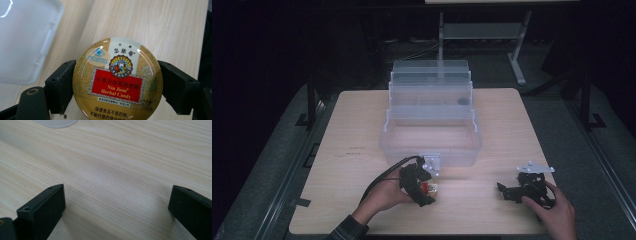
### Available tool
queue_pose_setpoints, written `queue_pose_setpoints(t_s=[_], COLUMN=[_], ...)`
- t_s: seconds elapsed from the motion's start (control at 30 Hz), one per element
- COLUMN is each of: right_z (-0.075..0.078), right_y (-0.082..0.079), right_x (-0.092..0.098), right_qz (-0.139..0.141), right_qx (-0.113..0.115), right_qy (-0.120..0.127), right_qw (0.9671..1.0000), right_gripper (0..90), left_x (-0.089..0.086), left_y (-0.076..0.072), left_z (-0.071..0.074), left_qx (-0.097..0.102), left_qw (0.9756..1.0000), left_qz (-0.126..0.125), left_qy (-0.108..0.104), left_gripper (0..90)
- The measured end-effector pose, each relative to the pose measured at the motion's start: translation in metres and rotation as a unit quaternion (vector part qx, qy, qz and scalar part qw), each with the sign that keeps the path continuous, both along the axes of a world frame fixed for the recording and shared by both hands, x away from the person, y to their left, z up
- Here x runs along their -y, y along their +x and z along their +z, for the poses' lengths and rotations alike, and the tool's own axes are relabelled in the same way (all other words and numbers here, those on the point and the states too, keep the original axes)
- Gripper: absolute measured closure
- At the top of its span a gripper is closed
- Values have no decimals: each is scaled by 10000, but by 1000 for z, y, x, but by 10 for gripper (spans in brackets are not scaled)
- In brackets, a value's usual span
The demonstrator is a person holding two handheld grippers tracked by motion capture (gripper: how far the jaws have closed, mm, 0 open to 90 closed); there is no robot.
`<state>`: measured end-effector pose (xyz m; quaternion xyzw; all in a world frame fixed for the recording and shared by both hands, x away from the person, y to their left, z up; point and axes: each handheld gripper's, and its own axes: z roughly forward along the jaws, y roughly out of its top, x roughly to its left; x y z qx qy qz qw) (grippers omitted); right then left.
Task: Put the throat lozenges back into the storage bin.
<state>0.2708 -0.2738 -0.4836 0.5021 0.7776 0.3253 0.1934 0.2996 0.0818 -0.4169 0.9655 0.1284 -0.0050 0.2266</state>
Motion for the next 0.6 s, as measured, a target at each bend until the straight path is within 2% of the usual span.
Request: queue_pose_setpoints(t_s=[0.6], right_z=[0], right_y=[0], right_x=[0], right_qz=[-2], right_qx=[-2], right_qy=[3], right_qw=[10000], right_gripper=[5], left_x=[-6], left_y=[0], left_z=[19], left_qx=[54], left_qw=[10000], left_qz=[-4], left_qy=[-73], left_gripper=[195])
